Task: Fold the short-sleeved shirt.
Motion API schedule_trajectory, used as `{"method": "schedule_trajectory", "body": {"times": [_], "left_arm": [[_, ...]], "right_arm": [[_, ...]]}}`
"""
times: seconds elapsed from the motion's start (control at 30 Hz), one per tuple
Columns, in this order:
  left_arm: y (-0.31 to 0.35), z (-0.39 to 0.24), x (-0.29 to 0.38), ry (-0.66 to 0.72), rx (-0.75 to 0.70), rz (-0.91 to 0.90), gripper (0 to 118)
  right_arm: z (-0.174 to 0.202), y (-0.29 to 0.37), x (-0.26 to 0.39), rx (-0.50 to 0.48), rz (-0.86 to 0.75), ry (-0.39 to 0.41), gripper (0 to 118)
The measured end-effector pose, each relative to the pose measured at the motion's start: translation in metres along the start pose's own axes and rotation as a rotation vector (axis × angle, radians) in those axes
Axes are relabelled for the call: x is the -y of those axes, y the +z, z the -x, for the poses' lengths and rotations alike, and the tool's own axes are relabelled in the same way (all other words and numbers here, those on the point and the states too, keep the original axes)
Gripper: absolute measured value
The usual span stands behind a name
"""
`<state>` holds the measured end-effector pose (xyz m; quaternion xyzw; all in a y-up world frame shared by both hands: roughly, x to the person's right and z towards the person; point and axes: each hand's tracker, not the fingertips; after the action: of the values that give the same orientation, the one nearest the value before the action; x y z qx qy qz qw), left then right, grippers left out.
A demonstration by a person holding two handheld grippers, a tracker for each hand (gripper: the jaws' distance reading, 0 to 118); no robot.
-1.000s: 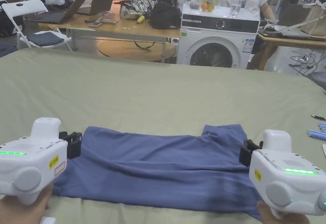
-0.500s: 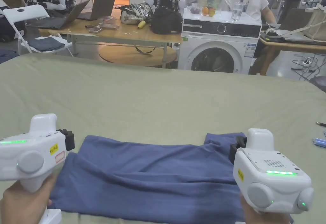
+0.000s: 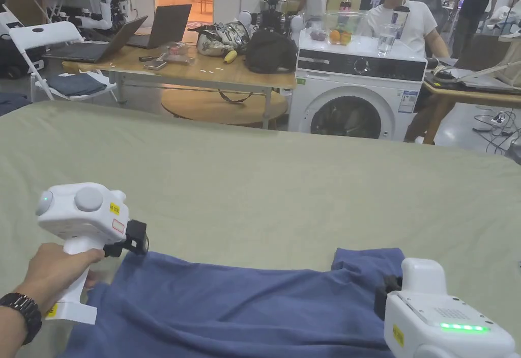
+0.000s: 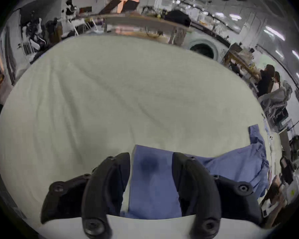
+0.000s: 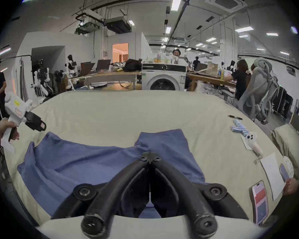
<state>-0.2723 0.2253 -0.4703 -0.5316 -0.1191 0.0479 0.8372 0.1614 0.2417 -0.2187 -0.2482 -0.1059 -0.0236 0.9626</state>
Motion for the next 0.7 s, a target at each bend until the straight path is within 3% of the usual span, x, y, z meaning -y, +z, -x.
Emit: {"method": "schedule_trajectory", "body": {"times": [0.1,0.23,0.37,0.4,0.53,0.63,0.67,0.7], "left_arm": [[-0.022,0.000,0.002,-0.034,-0.102,0.101,48],[-0.013,-0.010,0.005,-0.076,-0.101,0.040,45],[-0.016,-0.023,0.008,-0.225,-0.157,-0.008,5],[-0.015,-0.026,0.009,-0.228,-0.164,-0.015,0],[-0.005,-0.014,0.005,-0.187,-0.119,-0.094,0],[0.007,-0.004,0.007,-0.160,-0.084,-0.141,0],[0.013,-0.002,0.007,-0.152,-0.066,-0.158,0],[0.018,0.001,0.007,-0.137,-0.046,-0.177,0]], "right_arm": [[-0.007,-0.003,0.004,0.006,0.027,0.003,0],[-0.015,-0.006,0.006,0.013,0.062,0.006,0],[-0.024,-0.014,0.002,0.012,0.097,-0.022,0],[-0.025,-0.018,0.000,0.020,0.108,-0.024,0],[-0.042,-0.038,-0.025,0.034,0.184,-0.023,1],[-0.064,-0.071,-0.048,0.025,0.274,-0.026,48],[-0.071,-0.084,-0.055,0.023,0.305,-0.038,57],[-0.077,-0.099,-0.061,0.043,0.336,-0.039,57]]}}
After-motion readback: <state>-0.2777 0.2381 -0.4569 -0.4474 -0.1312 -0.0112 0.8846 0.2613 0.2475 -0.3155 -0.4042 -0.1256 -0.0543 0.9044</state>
